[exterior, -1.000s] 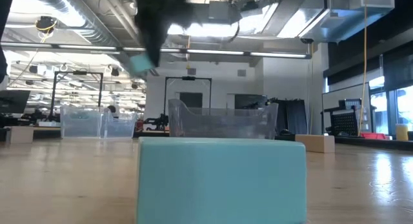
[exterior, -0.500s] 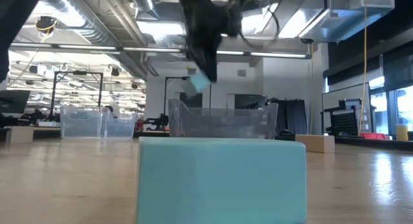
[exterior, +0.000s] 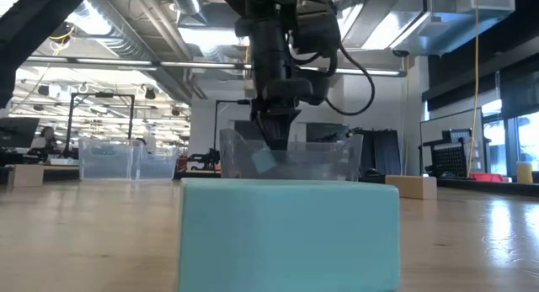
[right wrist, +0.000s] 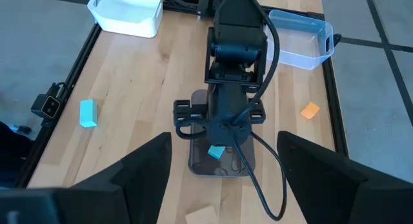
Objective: Sort & place blocks by color
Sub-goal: Put the top light blue block into the black transparent bin, then put the bottom right brown block into the white bin
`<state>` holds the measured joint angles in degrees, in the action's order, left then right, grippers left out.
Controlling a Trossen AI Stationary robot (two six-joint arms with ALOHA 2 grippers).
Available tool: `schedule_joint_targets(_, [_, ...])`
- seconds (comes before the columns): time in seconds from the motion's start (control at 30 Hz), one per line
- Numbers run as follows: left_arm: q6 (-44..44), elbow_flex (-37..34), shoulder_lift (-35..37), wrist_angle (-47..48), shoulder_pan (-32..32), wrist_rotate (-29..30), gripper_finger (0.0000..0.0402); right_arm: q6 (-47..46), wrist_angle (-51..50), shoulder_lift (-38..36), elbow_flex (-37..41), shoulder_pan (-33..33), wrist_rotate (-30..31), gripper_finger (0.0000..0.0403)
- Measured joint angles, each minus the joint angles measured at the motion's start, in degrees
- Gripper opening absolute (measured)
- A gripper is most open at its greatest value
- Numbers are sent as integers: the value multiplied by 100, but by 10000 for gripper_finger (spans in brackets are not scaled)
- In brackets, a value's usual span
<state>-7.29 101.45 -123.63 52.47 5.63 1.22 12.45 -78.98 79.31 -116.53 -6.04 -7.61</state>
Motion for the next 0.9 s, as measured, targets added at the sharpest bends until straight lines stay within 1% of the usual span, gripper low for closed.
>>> schedule_joint_targets(0.13, [-7, 0, 2, -92, 4, -27, 9, 2, 0, 0, 0, 0, -1, 281])
schedule_joint_targets(0.33, [3, 0, 2, -134, 10, -27, 33, 2, 2, 0, 0, 0, -1, 281])
schedule_joint_targets(0.47, [283, 0, 2, -236, 10, -124, 49, 2, 2, 0, 0, 0, 0, 281])
schedule_joint_targets(0.57, [299, 0, 2, -343, 9, -145, 59, 4, 2, 0, 0, 0, -1, 281])
schedule_joint_targets(0.73, [272, -2, 58, -361, 45, -141, 60, 4, -4, 0, 0, 0, -1, 281])
schedule_joint_targets(0.9, [33, -2, 506, -173, 230, -130, 58, -10, -48, -72, 0, 1, -1, 281])
